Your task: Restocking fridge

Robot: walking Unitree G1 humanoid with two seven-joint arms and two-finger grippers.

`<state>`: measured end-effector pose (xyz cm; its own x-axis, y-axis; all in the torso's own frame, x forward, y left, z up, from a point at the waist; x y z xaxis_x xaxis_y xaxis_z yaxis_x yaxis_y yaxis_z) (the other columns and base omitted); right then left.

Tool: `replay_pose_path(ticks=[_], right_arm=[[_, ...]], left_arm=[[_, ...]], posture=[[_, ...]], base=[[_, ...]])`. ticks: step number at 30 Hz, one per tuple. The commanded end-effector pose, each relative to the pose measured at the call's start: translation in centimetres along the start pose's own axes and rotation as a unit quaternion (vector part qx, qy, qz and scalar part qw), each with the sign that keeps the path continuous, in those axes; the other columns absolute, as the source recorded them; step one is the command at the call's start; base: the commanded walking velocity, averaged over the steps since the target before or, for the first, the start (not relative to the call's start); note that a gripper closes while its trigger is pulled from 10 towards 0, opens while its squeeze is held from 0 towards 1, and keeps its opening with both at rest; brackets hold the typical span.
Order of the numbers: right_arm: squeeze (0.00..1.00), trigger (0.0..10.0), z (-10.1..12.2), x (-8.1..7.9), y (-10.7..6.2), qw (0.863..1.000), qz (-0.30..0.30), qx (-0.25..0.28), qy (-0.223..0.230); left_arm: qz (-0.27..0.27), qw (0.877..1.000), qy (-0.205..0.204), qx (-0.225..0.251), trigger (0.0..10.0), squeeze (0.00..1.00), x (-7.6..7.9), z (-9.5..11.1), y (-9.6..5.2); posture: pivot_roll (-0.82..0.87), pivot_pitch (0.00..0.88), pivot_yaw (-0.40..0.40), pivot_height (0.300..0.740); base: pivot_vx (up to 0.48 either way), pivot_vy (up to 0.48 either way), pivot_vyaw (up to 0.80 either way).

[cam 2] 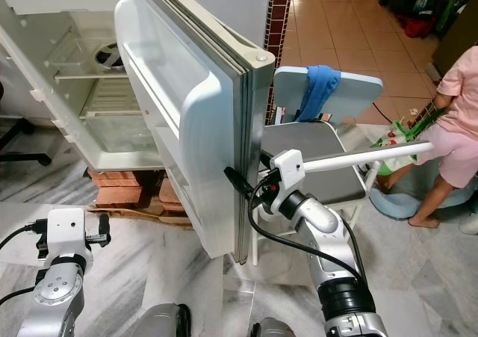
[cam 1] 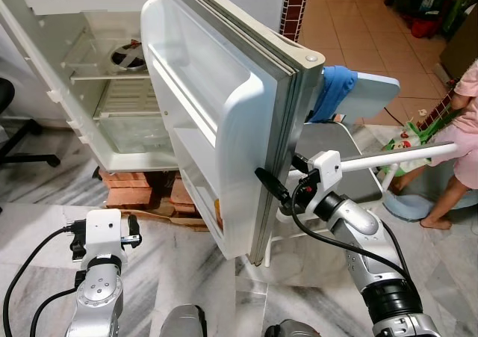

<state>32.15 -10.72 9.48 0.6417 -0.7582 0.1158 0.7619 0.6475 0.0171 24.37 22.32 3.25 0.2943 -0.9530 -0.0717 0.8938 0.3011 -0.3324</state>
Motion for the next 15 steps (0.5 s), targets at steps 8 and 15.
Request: replay_pose_path(ticks=[8, 15], right_arm=[[0.0, 10.0, 0.33, -0.08, 0.64, 1.0, 0.002, 0.007, -0.01], [0.0, 10.0, 0.35, -0.31, 0.68, 1.0, 0.009, 0.009, -0.011]], left_arm=[[-0.024, 1.0, 0.015, 0.007, 10.0, 0.0, 0.83, 0.03, 0.07], [-0.028, 0.999, 0.018, 0.006, 10.0, 0.0, 0.91, -0.15, 0.12]], posture=[[0.12, 0.06, 0.019, 0.74], [0.11, 0.062, 0.021, 0.74]], base=[[0.0, 0.0, 0.0], [0.0, -0.416, 0.0]])
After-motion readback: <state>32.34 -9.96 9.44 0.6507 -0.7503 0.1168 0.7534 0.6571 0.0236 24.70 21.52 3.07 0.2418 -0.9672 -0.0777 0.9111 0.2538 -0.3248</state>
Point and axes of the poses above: a point about 5 cm out from each wrist's last joint towards the gripper, its own y axis pointing out of the wrist towards the gripper, its own z axis along the axis of the wrist's last joint, x = y × z, the point moved 4 cm from there along y, pointing out of the wrist towards the gripper, and after that the axes turned 11 degrees about -y, right-handed, at the moved point
